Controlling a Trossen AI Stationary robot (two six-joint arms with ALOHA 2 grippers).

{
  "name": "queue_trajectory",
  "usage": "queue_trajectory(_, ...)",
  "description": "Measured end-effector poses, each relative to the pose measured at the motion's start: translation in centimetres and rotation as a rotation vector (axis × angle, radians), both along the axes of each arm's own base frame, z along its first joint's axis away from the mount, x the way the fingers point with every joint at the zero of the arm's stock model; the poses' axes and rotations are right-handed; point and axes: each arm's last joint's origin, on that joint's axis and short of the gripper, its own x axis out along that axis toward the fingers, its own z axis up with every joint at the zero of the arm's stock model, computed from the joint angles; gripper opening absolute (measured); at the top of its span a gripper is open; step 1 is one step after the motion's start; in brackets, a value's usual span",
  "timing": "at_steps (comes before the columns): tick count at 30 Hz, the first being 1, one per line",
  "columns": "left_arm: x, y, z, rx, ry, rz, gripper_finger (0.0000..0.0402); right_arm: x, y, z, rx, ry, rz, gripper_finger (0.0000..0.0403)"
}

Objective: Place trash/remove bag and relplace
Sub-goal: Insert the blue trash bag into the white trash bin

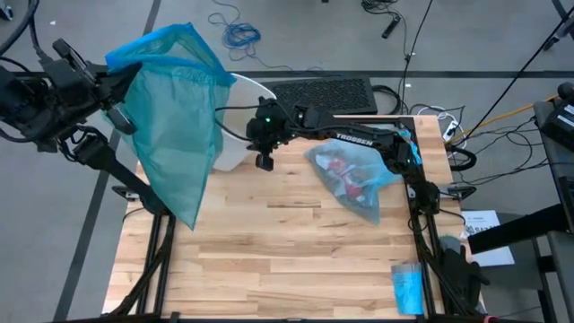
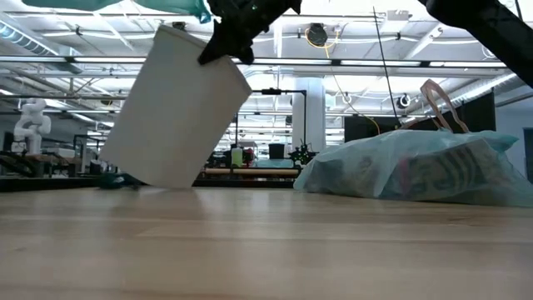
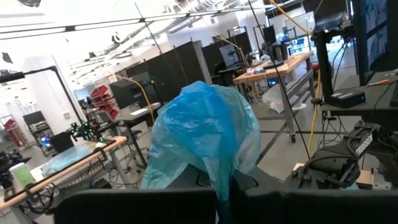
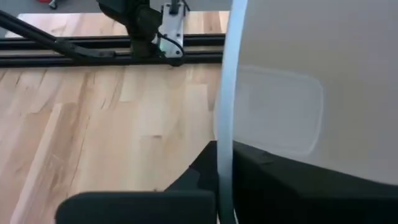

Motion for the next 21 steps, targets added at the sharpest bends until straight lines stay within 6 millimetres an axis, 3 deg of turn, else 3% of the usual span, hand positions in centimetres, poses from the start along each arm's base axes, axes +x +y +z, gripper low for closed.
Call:
queue_trajectory(6, 0.0, 0.0, 0.0, -0.003, 0.003, 0.014, 0.0000, -1.2, 1.4, 0.6, 0.027, 0.086, 0.010, 0.0002)
queue_trajectory(14, -0.3, 0.2, 0.0, 0.007, 0.010, 0.016, 0.0000, -4.4, 4.4, 4.0, 0.051, 0.127, 0.075, 0.0001)
queue_trajectory(21, -0.5, 0.4, 0.0, 0.008, 0.009, 0.016, 0.0000, -6.9, 7.1, 5.6, 0.071, 0.219, 0.139, 0.0001)
